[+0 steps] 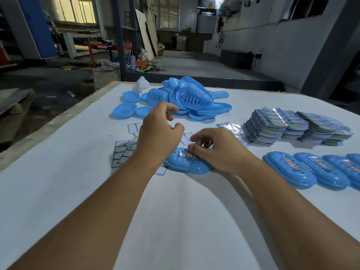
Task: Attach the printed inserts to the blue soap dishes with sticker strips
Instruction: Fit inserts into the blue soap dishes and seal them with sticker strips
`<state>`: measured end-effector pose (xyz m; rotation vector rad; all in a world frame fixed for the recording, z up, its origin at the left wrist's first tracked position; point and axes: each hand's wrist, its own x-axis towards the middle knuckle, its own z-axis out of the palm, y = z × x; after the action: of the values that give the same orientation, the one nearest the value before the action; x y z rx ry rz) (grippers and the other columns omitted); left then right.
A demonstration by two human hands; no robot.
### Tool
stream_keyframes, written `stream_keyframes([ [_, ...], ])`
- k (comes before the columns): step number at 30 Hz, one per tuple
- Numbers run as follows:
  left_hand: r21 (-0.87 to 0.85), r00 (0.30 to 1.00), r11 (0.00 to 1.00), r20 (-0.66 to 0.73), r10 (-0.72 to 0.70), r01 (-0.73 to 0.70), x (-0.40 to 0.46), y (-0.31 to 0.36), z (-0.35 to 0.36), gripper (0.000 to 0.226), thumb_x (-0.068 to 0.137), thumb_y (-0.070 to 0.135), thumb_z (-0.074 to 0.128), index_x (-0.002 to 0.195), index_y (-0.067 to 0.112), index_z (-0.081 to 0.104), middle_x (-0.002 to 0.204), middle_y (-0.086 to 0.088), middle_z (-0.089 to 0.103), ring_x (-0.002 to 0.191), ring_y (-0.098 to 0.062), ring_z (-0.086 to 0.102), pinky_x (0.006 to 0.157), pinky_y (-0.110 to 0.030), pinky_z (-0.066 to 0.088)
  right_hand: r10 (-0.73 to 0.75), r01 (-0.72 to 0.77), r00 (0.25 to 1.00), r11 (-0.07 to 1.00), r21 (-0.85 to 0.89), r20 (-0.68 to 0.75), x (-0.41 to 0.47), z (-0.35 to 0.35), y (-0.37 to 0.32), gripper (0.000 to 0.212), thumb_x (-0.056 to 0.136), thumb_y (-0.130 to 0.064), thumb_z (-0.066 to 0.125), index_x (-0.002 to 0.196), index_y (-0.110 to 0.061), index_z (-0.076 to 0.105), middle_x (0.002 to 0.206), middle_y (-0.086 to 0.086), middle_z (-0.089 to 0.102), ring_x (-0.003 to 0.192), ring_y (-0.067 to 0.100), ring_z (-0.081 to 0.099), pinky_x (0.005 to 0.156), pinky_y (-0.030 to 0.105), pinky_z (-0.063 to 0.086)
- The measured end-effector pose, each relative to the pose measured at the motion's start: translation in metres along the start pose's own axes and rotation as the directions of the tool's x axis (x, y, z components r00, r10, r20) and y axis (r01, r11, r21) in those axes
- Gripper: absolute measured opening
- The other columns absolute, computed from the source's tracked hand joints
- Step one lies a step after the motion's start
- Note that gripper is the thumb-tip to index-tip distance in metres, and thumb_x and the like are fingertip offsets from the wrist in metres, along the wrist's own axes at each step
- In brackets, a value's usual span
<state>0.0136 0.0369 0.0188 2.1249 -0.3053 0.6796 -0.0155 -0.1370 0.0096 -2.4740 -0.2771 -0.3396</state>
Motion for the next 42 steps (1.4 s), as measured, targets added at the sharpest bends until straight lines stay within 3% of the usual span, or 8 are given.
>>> stream_keyframes([
  [4,0.07,1.0,0.997,-0.009,0.012,-0.012,0.003,-0.008,0.001,0.028,0.087,0.02,0.065,0.113,0.027,0.057,0.099,0.007,0.055,0.079,-0.014,0.061,0.064,-0.023,0.044,0.092,-0.096,0.989,0.995,-0.026,-0.118,0.029,0.0,0.007,0.013,0.092,-0.032,0.067,0.102,-0.028,0.073,0.085,-0.021,0.067,0.081,-0.003,0.062,0.072,0.018,0.044],
  [10,0.185,0.999,0.981,0.018,0.051,-0.054,0.002,-0.014,0.006,0.029,0.088,0.019,0.061,0.116,0.024,0.057,0.109,0.004,0.053,0.076,-0.016,0.058,0.066,-0.033,0.05,0.13,-0.182,0.966,0.955,-0.234,-0.222,0.106,0.008,0.011,0.031,0.095,-0.018,0.061,0.126,-0.015,0.066,0.122,0.009,0.068,0.098,0.026,0.061,0.082,0.035,0.049],
  [21,0.235,0.995,0.967,-0.008,0.104,-0.099,0.002,-0.015,0.005,0.025,0.09,0.023,0.058,0.115,0.025,0.056,0.111,0.004,0.052,0.085,-0.019,0.059,0.066,-0.032,0.047,0.076,-0.216,0.967,0.75,-0.625,-0.242,0.16,0.024,0.014,0.014,0.093,-0.015,0.057,0.1,-0.02,0.068,0.087,0.003,0.059,0.079,0.027,0.05,0.064,0.034,0.038],
  [25,0.235,0.996,0.97,-0.052,0.071,-0.057,0.005,-0.016,0.004,0.026,0.09,0.022,0.059,0.116,0.025,0.057,0.112,0.004,0.052,0.087,-0.018,0.057,0.067,-0.03,0.044,-0.011,-0.153,0.962,0.81,-0.567,-0.274,0.154,0.018,0.015,0.019,0.096,-0.013,0.049,0.099,-0.015,0.067,0.091,0.008,0.065,0.087,0.029,0.048,0.064,0.037,0.037],
  [31,0.201,0.996,0.979,-0.085,0.014,0.003,0.007,-0.016,0.001,0.027,0.09,0.024,0.06,0.117,0.025,0.058,0.115,0.003,0.052,0.085,-0.016,0.056,0.067,-0.029,0.038,-0.051,-0.067,0.899,0.966,-0.251,-0.435,0.122,-0.003,0.008,0.035,0.104,-0.022,0.042,0.133,-0.018,0.062,0.121,0.012,0.064,0.11,0.032,0.052,0.095,0.042,0.042],
  [35,0.189,0.996,0.982,-0.091,-0.01,0.027,0.009,-0.017,-0.001,0.026,0.09,0.024,0.061,0.116,0.025,0.058,0.114,0.002,0.053,0.083,-0.017,0.055,0.066,-0.031,0.043,0.084,-0.053,0.897,0.995,0.084,-0.433,0.096,-0.015,0.003,0.034,0.105,-0.024,0.042,0.134,-0.025,0.061,0.108,-0.004,0.064,0.091,0.015,0.058,0.075,0.023,0.047],
  [38,0.19,0.995,0.982,-0.104,-0.004,0.024,0.008,-0.016,-0.002,0.026,0.089,0.023,0.062,0.115,0.023,0.058,0.113,0.001,0.053,0.08,-0.015,0.052,0.064,-0.03,0.039,0.215,-0.114,0.931,0.939,0.325,-0.294,0.077,-0.015,0.006,0.023,0.105,-0.028,0.048,0.122,-0.03,0.063,0.087,-0.011,0.059,0.071,0.009,0.054,0.052,0.017,0.046],
  [42,0.182,0.995,0.983,-0.102,0.018,0.001,0.007,-0.016,-0.002,0.025,0.089,0.022,0.063,0.113,0.023,0.059,0.111,0.0,0.053,0.08,-0.017,0.055,0.064,-0.03,0.039,0.272,-0.184,0.947,0.898,0.398,-0.174,0.055,-0.006,0.012,0.024,0.103,-0.032,0.054,0.085,-0.032,0.07,0.085,-0.001,0.064,0.074,0.013,0.054,0.067,0.031,0.045],
])
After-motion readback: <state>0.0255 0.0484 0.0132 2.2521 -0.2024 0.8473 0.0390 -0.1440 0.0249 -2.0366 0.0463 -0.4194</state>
